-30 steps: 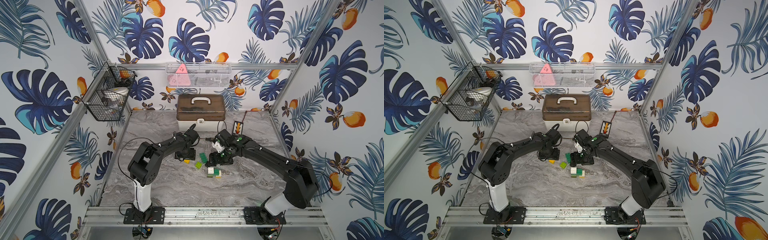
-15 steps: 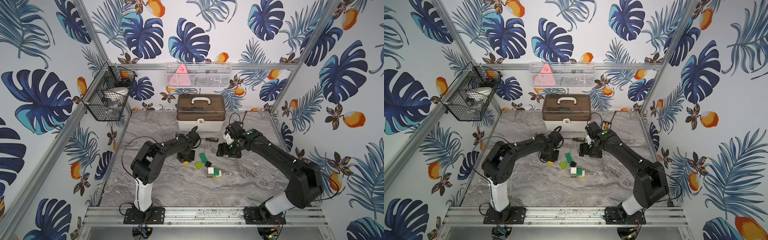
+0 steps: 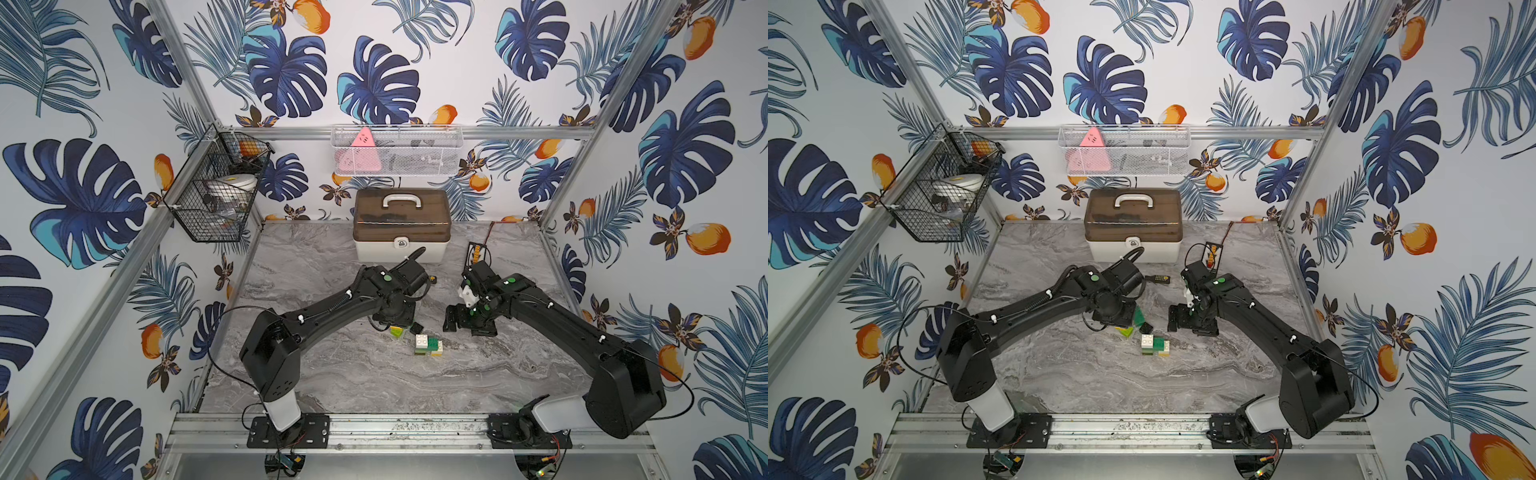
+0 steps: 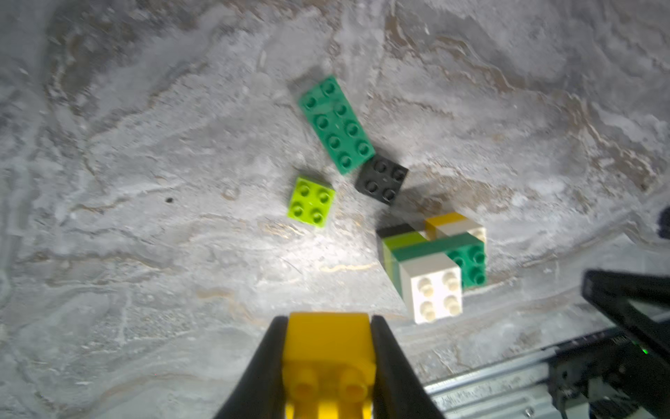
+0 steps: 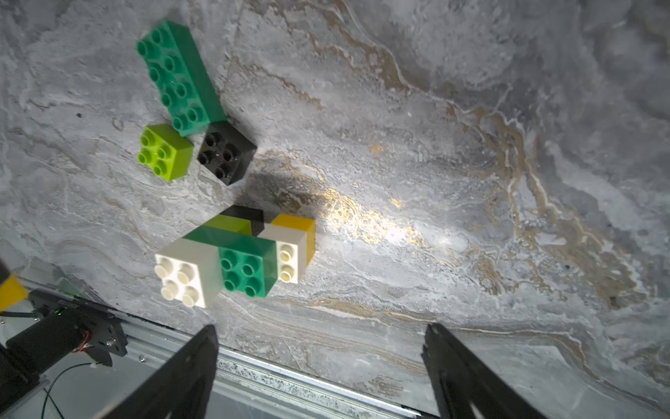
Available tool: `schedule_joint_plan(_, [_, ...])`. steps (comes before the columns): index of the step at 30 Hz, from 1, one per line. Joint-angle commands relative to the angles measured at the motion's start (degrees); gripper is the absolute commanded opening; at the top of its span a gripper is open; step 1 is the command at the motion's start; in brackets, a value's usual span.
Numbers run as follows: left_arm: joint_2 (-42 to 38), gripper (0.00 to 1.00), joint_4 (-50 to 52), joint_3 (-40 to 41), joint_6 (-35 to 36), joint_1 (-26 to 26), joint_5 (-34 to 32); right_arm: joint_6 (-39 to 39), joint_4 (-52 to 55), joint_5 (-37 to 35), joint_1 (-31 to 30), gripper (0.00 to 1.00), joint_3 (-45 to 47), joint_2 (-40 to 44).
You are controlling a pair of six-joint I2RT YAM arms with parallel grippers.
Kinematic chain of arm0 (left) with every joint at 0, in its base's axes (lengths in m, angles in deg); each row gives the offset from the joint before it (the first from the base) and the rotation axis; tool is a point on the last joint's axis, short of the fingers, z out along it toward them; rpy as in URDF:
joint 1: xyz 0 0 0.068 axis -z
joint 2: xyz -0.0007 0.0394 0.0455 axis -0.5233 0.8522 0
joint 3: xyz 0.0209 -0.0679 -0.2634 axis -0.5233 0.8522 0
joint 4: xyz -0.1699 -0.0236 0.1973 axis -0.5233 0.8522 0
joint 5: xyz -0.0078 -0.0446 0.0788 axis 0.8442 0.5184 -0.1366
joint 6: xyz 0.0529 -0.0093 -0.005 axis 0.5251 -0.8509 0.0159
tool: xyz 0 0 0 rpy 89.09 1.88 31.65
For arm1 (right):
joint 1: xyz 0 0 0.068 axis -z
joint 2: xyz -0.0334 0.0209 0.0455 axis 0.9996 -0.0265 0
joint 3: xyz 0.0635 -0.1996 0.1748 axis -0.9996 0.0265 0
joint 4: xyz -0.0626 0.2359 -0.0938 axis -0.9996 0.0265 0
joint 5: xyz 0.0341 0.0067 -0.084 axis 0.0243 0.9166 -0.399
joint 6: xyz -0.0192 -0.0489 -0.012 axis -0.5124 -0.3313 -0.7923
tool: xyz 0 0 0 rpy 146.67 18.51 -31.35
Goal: Assemble a giraffe with lego
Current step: Pick up the lego brick from the center of the board, then assemble the lego brick with the lego brick.
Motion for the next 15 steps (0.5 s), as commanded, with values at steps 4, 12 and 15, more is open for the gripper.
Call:
schedule_joint_plan(4, [3.5, 0.23, 2.2, -3.7, -5.1, 2.3, 2.4, 2.3, -1.5, 0.3, 1.9, 0.96, 2.0, -0.1])
schedule_joint_plan(12, [8.5, 0.25, 1.9, -8.9, -7.0, 4.8, 2.7, 1.9, -2.2, -0.1, 6.5, 0.97, 3.8, 3.1])
schedule_joint_plan(15, [10.4, 0.25, 2.4, -10.5, -7.5, 5.4, 2.4, 1.6, -2.3, 0.0, 7.2, 0.97, 3.6, 3.2])
